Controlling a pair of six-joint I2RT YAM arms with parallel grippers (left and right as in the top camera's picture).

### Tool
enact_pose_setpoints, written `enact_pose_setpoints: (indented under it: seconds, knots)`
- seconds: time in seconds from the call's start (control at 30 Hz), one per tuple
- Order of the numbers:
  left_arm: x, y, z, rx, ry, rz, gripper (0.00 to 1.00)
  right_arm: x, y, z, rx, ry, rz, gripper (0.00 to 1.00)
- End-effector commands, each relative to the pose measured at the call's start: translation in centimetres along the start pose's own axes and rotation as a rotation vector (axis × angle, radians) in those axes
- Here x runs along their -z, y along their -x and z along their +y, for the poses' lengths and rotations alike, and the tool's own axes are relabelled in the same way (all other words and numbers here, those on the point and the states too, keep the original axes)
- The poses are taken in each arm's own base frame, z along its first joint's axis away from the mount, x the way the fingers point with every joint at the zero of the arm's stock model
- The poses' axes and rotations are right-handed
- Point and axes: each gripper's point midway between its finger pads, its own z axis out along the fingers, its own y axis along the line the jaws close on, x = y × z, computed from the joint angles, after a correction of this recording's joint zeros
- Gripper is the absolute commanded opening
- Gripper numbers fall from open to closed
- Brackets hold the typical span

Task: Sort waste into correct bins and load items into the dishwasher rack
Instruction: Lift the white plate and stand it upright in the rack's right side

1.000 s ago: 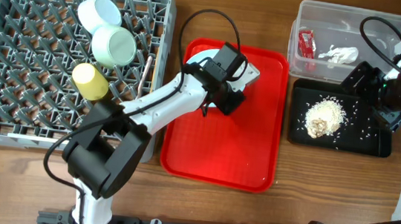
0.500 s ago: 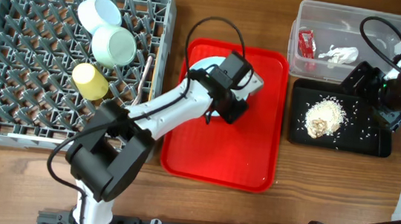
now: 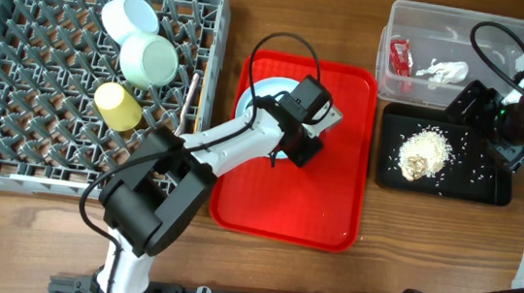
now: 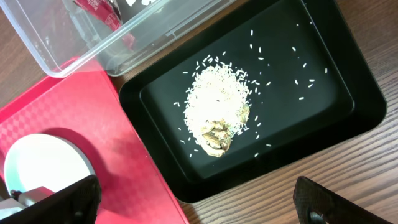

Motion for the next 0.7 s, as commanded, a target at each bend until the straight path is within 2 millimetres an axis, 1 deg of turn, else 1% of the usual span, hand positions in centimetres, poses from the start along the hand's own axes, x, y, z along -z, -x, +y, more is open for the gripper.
enact_pose_setpoints:
  seconds: [0.0,0.07,0.1,0.17,0.2,0.27,0.37,0.43,0.47,0.53,0.6,0.67]
  knots:
    - [-1.0,-1.5,1.1,0.012,0.06,0.052,0.04,0.1,0.1,0.2,0.013,0.012,0.0,1.0]
    - [2.1,1.8,0.8,-0.001,0.066,-0.051,0.04,0.1,0.0,0.2,0.014,0.012,0.0,1.0]
    - [2.8,2.4,0.7,0.0,0.067,-0.074,0.04,0.1,0.0,0.2,0.013,0.012,0.0,1.0]
    - [5.1,4.3,0.6,0.017,0.07,-0.142,0.04,0.1,0.0,0.2,0.014,0.012,0.0,1.0]
    - [6.4,5.1,0.5,0.02,0.071,-0.176,0.04,0.1,0.0,0.2,0.014,0.012,0.0,1.0]
    - [9.7,6.8,0.6,0.02,0.08,-0.257,0.04,0.1,0.0,0.2,0.014,0.012,0.0,1.0]
    - [13.7,8.1,1.3,0.059,0.092,-0.354,0.04,0.1,0.1,0.2,0.013,0.012,0.0,1.0]
    - [16.5,8.7,2.3,0.091,0.106,-0.417,0.04,0.1,0.0,0.2,0.014,0.012,0.0,1.0]
    - [17.9,8.9,3.0,0.11,0.114,-0.448,0.04,0.1,0.1,0.2,0.014,0.012,0.0,1.0]
    - [21.4,9.2,5.1,0.186,0.137,-0.528,0.04,0.1,0.1,0.2,0.013,0.012,0.0,1.0]
    - [23.9,9.1,6.9,0.245,0.137,-0.586,0.04,0.1,0.1,0.2,0.013,0.012,0.0,1.0]
    - [26.2,9.0,8.0,0.263,0.09,-0.641,0.04,0.1,0.1,0.2,0.013,0.012,0.0,1.0]
